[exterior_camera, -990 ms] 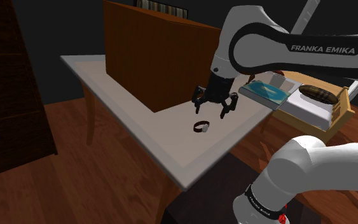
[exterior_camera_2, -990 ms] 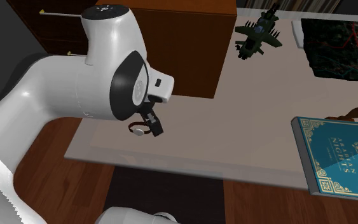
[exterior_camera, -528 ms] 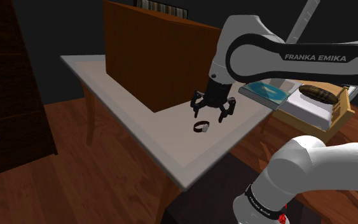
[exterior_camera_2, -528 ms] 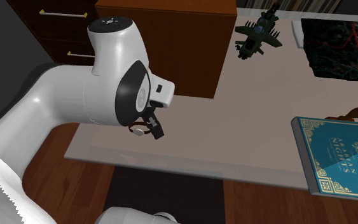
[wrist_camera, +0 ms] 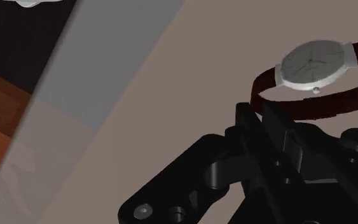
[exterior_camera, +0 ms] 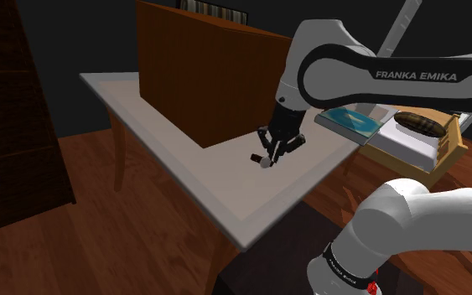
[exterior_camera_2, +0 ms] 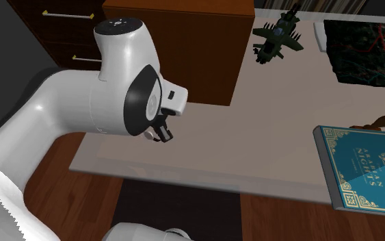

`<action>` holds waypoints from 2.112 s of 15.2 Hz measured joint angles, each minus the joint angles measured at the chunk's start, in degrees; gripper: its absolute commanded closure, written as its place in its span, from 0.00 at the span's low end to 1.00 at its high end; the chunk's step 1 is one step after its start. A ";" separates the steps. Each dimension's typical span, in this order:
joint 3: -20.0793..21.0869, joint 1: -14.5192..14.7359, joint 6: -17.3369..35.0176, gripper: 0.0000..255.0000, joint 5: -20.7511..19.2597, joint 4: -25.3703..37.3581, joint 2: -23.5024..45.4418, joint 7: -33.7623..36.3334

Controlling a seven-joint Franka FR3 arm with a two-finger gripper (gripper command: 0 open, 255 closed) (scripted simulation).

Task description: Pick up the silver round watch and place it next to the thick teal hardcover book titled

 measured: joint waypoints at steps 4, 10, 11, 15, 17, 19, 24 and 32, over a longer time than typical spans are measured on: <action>0.06 0.04 0.00 1.00 0.06 -0.09 0.03 0.03; 8.05 -4.63 -9.86 0.00 -2.38 10.94 9.46 12.32; 11.65 -7.26 -14.24 0.00 -3.84 16.52 14.99 18.32; 22.05 -13.32 -27.00 0.00 -7.63 31.94 31.77 38.47; 22.49 -13.51 -27.02 0.00 -7.59 30.95 32.48 39.86; 22.41 -13.37 -25.94 0.00 -7.21 28.88 31.77 39.87; 22.17 -13.21 -24.49 0.00 -6.89 26.55 30.87 39.48; 22.16 -13.20 -24.44 1.00 -6.87 26.44 30.81 39.44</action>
